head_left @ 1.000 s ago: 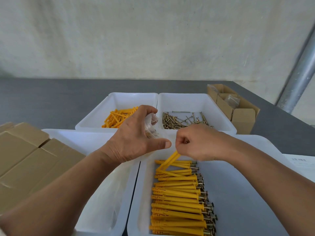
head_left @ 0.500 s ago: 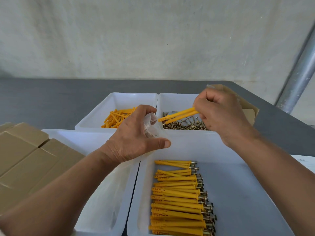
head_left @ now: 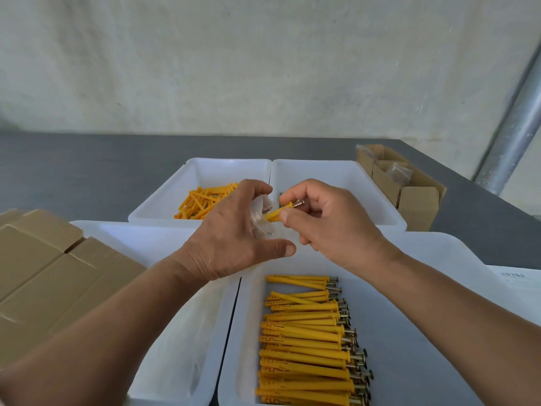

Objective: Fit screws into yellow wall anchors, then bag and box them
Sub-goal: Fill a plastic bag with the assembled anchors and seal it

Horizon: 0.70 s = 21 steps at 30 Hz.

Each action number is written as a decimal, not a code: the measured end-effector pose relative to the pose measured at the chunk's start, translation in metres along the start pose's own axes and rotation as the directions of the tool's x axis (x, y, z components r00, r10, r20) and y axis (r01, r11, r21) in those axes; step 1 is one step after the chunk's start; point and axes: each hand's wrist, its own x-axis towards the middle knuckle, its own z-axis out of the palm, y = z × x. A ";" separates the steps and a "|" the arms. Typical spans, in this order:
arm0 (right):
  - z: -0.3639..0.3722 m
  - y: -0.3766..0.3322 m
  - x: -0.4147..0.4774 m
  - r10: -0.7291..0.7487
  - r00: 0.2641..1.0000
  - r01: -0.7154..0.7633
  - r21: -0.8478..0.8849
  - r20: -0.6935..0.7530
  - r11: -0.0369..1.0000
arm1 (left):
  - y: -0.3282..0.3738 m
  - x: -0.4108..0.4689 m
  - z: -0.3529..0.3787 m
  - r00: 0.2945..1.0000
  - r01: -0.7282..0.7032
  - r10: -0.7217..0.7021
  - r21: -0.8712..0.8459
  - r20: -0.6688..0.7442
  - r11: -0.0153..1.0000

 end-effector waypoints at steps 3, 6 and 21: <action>0.008 -0.001 -0.001 0.022 1.000 -0.022 0.001 0.016 1.000 | 0.002 0.000 0.001 1.000 -0.024 0.024 0.003 0.003 1.000; 0.013 -0.001 -0.003 0.042 0.998 -0.041 -0.010 0.054 0.999 | 0.002 0.000 0.001 0.999 -0.041 0.041 0.006 0.013 0.999; -0.013 -0.010 0.004 0.020 0.999 -0.030 -0.312 -0.035 0.949 | -0.002 0.001 0.000 1.000 0.017 -0.017 -0.020 -0.006 1.000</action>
